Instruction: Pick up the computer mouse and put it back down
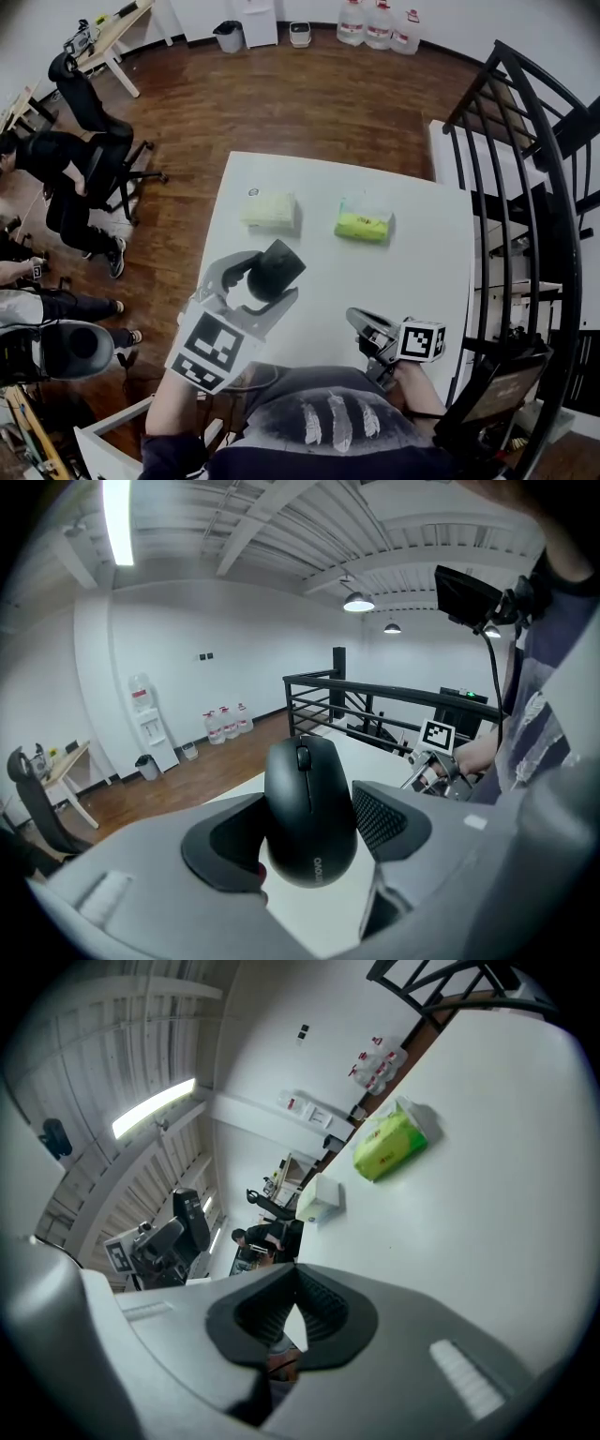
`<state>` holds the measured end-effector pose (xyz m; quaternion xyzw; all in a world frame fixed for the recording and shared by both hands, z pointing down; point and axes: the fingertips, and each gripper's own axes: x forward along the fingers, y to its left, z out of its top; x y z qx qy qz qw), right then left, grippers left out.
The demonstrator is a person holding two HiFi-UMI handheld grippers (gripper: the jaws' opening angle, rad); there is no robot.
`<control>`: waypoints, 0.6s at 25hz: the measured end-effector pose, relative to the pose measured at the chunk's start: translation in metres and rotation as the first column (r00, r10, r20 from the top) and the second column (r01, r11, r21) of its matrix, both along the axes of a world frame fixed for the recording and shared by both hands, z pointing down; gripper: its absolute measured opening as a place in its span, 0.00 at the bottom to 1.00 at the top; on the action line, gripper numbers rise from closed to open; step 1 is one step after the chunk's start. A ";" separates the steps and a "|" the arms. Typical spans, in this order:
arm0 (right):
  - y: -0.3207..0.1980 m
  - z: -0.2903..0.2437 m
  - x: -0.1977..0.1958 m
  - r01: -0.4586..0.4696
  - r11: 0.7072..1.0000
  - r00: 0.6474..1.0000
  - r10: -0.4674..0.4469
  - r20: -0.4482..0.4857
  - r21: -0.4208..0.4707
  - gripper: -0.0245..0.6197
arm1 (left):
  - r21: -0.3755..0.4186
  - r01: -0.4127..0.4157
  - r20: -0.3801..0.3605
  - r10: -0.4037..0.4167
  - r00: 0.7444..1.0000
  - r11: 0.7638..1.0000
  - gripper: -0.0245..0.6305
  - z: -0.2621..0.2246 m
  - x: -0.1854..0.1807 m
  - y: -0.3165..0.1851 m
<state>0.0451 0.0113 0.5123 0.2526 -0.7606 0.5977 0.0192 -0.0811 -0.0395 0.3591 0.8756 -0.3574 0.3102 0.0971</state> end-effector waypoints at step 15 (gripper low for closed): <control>-0.006 0.024 0.007 -0.091 0.994 0.994 0.087 -0.062 -0.066 0.04 | -0.177 -0.044 -0.028 0.039 0.999 0.983 0.51 0.101 0.012 -0.057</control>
